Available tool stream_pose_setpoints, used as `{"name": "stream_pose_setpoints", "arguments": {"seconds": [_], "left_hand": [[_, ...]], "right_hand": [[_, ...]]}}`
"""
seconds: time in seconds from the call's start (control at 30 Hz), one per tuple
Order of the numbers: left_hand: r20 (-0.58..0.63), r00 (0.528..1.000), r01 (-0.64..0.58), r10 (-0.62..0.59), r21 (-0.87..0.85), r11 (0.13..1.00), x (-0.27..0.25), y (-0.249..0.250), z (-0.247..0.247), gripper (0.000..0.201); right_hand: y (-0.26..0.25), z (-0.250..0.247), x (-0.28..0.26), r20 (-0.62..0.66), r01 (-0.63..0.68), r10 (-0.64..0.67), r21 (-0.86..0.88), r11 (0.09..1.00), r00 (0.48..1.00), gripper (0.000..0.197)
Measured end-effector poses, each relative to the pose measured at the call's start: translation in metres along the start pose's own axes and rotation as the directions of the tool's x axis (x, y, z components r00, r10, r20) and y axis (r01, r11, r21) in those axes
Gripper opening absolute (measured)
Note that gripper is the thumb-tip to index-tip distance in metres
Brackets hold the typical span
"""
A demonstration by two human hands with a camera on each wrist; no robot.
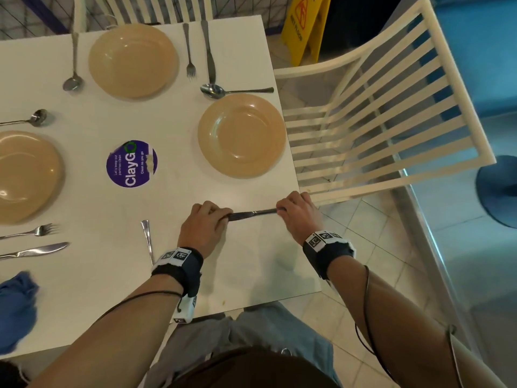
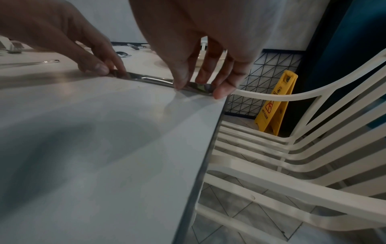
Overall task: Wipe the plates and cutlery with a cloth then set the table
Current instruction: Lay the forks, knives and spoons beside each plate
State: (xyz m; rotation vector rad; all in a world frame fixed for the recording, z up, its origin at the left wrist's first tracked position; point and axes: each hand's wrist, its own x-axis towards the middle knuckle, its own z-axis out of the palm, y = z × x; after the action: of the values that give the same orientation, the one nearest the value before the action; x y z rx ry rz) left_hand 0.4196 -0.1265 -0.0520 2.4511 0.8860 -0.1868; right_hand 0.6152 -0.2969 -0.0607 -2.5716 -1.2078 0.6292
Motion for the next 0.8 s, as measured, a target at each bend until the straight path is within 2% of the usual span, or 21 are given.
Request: {"name": "stream_pose_setpoints", "arguments": {"seconds": [0.27, 0.6, 0.7, 0.8], "left_hand": [[-0.002, 1.0, -0.002, 0.002, -0.01, 1.0, -0.001, 0.002, -0.002, 0.026], [-0.006, 1.0, -0.003, 0.003, 0.0, 1.0, 0.002, 0.003, -0.002, 0.027], [0.009, 1.0, 0.003, -0.003, -0.008, 1.0, -0.001, -0.001, -0.006, 0.028], [-0.036, 0.999, 0.028, -0.03, -0.046, 0.999, -0.013, -0.014, -0.017, 0.029]], "right_hand": [[0.0, 0.007, -0.004, -0.086, -0.006, 0.006, -0.002, 1.0, 0.996, 0.016], [-0.003, 0.007, -0.002, -0.076, -0.028, 0.025, -0.045, 0.999, 0.997, 0.014], [-0.006, 0.004, -0.003, -0.057, -0.036, 0.032, -0.06, 0.998, 0.998, 0.018], [-0.011, -0.001, -0.006, -0.079, -0.029, 0.024, -0.073, 0.997, 0.997, 0.024]]}}
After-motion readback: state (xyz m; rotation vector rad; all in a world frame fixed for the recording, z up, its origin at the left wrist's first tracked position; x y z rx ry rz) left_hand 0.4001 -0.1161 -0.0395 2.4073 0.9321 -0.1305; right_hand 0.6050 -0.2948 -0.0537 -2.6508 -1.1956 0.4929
